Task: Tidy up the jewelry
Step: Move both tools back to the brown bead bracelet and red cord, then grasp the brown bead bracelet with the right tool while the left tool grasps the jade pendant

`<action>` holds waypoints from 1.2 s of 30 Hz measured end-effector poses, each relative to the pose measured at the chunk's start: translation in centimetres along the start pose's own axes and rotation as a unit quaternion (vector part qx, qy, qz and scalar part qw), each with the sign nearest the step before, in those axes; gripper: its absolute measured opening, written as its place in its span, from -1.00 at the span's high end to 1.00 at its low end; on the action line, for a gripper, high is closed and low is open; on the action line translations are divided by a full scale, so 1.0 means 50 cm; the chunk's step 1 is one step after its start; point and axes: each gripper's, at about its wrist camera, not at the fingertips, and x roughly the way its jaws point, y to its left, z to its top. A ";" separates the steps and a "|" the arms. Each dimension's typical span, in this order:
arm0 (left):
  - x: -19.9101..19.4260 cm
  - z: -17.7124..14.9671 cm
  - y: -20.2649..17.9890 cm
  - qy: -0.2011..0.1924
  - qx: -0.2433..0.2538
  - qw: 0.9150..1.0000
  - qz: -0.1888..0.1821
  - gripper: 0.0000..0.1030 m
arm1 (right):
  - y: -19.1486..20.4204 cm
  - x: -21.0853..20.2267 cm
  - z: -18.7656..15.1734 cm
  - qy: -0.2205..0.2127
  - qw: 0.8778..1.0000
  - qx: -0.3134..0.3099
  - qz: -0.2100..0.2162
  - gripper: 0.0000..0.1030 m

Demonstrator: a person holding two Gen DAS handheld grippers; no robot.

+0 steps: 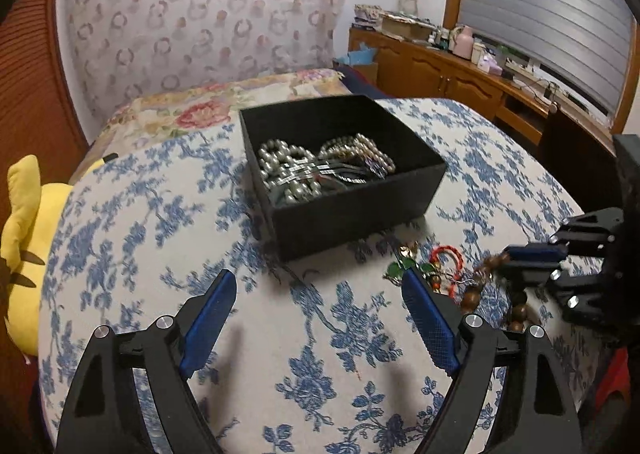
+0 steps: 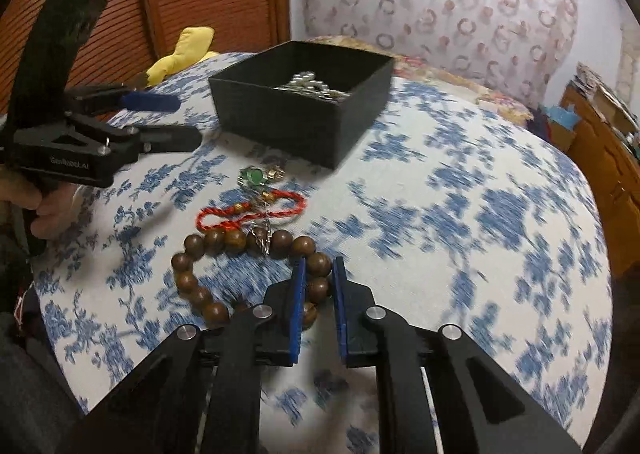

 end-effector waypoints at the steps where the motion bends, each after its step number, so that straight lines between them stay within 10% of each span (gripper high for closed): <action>1: 0.003 -0.002 -0.002 0.003 0.001 1.000 -0.001 -0.58 | -0.007 -0.007 -0.007 -0.002 1.000 0.004 -0.007 0.71; 8: 0.024 -0.004 -0.031 0.021 0.009 1.000 -0.013 -0.56 | -0.029 -0.036 -0.048 -0.011 0.999 0.011 -0.044 0.71; 18: 0.057 0.026 -0.061 0.046 -0.001 0.999 -0.022 0.18 | -0.043 -0.037 -0.070 -0.041 0.998 0.033 -0.017 0.71; 31: 0.086 0.042 -0.112 0.069 0.043 0.997 0.003 0.21 | -0.042 -0.036 -0.073 -0.042 0.999 0.030 0.001 0.70; 36: 0.090 0.045 -0.121 0.063 0.042 0.997 -0.022 0.60 | -0.034 -0.034 -0.074 -0.041 0.999 0.025 0.003 0.70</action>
